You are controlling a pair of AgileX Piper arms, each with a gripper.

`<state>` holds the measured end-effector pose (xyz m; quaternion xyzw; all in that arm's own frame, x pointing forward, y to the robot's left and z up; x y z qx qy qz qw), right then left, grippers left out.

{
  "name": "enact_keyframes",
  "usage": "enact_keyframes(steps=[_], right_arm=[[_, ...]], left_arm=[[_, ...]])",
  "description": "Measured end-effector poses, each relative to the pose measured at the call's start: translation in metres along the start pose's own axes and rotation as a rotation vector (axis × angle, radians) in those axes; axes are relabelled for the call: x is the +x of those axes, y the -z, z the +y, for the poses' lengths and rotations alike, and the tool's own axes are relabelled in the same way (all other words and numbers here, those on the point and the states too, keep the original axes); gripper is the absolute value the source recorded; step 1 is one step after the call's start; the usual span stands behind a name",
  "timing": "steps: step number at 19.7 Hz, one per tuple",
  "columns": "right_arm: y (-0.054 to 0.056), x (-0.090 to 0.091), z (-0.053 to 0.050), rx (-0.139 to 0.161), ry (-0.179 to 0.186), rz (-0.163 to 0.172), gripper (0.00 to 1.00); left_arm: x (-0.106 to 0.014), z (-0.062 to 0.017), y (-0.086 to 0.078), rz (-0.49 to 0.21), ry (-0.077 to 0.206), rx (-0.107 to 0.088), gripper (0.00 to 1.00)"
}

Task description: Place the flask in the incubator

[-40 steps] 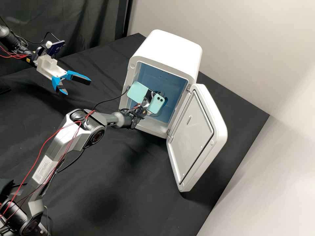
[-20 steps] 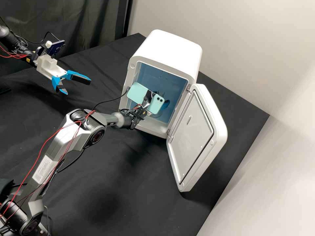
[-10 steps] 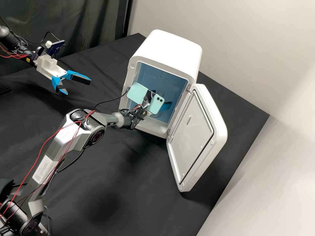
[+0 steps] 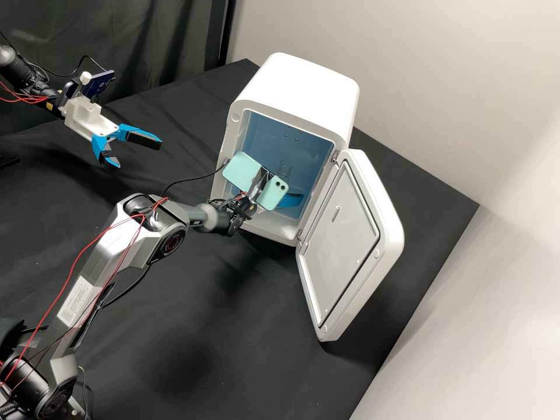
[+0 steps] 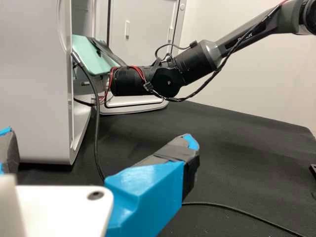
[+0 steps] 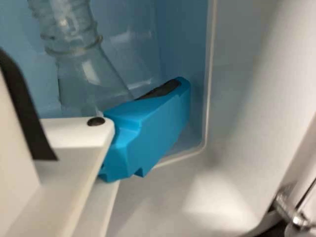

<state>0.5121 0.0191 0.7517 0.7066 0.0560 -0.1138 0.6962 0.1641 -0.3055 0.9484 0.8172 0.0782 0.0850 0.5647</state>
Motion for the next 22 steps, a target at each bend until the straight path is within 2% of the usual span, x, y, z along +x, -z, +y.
enact_keyframes(steps=[3, 7, 17, 20, 22], right_arm=[[0.0, -0.004, -0.004, 0.002, 0.012, -0.007, 1.0], [0.003, -0.01, -0.002, -0.008, -0.004, 0.016, 1.0], [0.003, -0.013, -0.007, 0.0, 0.003, 0.011, 1.0], [0.002, -0.017, -0.008, -0.008, -0.002, 0.018, 1.0], [0.003, -0.021, -0.008, -0.035, -0.004, 0.023, 1.0]], left_arm=[[0.0, 0.0, 0.0, 0.0, 0.0, 0.0, 1.0], [0.0, 0.0, 0.0, 0.0, 0.0, 0.0, 1.0], [0.0, -0.0001, 0.0, -0.002, 0.001, 0.0, 1.0], [0.001, -0.0003, -0.001, -0.005, 0.002, 0.001, 1.0], [0.001, -0.0005, -0.002, -0.007, 0.003, 0.001, 1.0]])
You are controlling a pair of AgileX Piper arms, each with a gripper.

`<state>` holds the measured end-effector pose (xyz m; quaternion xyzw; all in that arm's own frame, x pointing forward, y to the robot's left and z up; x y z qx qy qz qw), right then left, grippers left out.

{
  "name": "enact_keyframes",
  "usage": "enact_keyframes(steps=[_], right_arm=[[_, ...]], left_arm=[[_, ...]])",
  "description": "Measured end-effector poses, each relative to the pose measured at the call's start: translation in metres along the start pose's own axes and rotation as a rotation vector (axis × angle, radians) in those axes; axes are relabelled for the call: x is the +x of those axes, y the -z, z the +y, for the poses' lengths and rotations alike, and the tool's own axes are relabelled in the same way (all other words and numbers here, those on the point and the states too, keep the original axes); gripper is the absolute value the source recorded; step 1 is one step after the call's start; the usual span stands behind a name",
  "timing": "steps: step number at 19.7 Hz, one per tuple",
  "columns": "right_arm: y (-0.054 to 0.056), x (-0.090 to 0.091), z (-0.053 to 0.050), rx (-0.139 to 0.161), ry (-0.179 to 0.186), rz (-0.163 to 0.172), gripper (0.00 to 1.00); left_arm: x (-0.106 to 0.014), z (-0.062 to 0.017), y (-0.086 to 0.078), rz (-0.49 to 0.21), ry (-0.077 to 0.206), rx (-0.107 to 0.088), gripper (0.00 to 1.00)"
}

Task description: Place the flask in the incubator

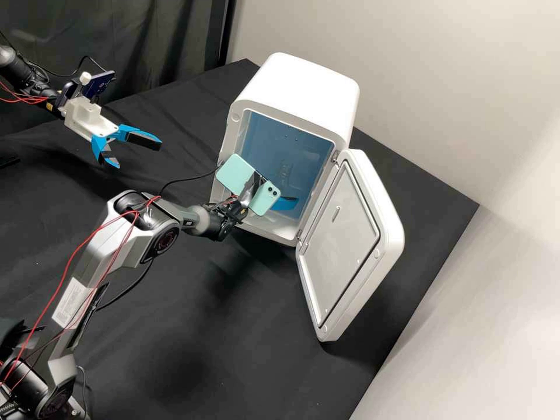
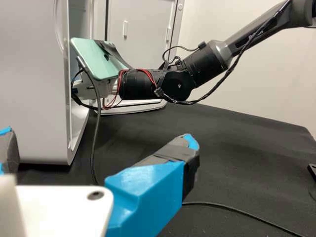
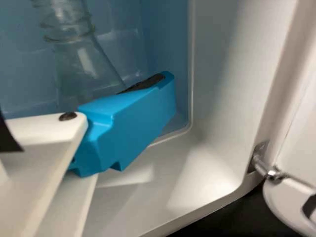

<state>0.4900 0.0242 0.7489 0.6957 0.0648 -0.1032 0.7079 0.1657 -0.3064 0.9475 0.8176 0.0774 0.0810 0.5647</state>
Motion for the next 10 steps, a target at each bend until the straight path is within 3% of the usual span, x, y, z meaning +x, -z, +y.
enact_keyframes(steps=[3, 10], right_arm=[[0.007, -0.009, -0.002, -0.045, 0.002, 0.018, 1.0], [0.013, -0.039, 0.001, -0.051, -0.033, 0.064, 1.0]], left_arm=[[0.001, -0.0003, -0.001, -0.004, 0.002, 0.001, 1.0], [0.001, -0.0001, -0.002, -0.006, 0.002, 0.002, 1.0]])
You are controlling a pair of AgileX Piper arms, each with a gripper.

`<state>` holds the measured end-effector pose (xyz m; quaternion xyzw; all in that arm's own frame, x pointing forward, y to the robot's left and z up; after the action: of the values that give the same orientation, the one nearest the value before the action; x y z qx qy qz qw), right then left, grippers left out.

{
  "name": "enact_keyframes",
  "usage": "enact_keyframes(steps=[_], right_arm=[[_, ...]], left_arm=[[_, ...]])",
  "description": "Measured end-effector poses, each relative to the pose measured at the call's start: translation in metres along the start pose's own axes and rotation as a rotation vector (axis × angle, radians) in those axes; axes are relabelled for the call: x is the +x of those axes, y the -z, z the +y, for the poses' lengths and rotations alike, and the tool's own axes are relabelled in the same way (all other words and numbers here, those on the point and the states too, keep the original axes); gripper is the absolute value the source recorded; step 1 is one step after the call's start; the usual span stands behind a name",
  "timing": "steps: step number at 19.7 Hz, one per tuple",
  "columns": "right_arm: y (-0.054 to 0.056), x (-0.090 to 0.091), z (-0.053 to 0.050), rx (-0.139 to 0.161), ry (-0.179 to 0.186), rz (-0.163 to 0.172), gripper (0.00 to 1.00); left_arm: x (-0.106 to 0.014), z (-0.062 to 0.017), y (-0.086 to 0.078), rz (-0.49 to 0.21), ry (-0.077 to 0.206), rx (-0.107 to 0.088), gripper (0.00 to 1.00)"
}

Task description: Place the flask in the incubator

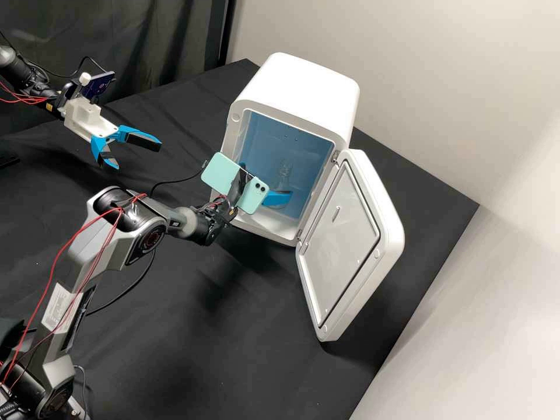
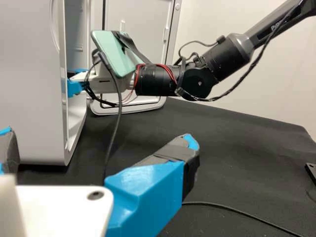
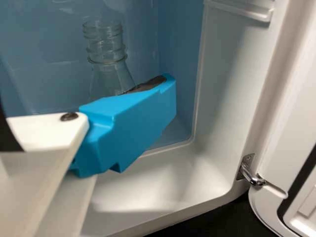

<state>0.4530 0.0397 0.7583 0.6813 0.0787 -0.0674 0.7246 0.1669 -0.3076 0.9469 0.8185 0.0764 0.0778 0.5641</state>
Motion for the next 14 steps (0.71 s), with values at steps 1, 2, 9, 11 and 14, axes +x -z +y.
enact_keyframes(steps=[1, 2, 9, 11, 14], right_arm=[[-0.001, -0.002, 0.0, -0.002, -0.001, -0.001, 1.0], [-0.001, -0.003, 0.0, -0.002, 0.002, -0.004, 1.0], [-0.005, -0.007, -0.005, -0.001, -0.004, 0.003, 1.0], [-0.007, -0.01, -0.007, 0.0, -0.001, -0.001, 1.0], [-0.011, -0.014, -0.011, 0.002, 0.005, -0.007, 1.0]], left_arm=[[0.0, 0.0008, -0.001, -0.001, -0.002, 0.003, 1.0], [0.0, 0.0011, -0.001, -0.001, -0.003, 0.005, 1.0], [-0.001, 0.0015, -0.001, -0.001, -0.004, 0.007, 1.0], [-0.001, 0.0015, -0.001, -0.001, -0.004, 0.007, 1.0], [0.0, 0.0013, -0.002, -0.005, -0.003, 0.007, 1.0]])
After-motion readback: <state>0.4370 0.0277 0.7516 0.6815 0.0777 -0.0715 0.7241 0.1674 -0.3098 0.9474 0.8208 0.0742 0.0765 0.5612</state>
